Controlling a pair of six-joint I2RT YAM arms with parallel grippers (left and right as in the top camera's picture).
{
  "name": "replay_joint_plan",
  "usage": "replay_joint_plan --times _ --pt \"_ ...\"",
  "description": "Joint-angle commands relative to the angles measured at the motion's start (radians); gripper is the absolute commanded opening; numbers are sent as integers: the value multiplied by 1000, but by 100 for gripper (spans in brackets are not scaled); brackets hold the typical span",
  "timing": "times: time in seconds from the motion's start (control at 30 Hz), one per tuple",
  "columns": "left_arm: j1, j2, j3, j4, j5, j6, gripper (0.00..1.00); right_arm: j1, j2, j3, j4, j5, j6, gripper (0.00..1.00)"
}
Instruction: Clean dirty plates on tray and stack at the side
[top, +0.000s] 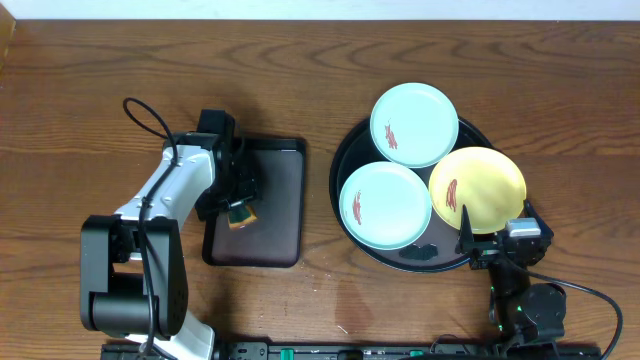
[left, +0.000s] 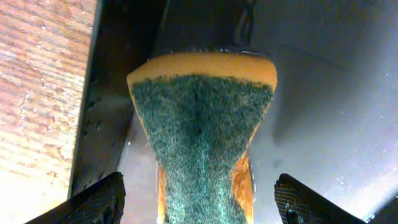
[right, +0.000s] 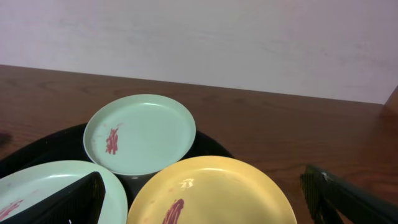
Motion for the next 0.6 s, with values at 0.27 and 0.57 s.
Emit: replay_joint_plan --times 0.27,0.57 --pt "3 21 -90 107 16 -12 73 -9 -5 -1 -4 2 -9 99" --pt "3 23 -116 138 33 -13 23 -9 -5 -1 -4 2 -9 99"
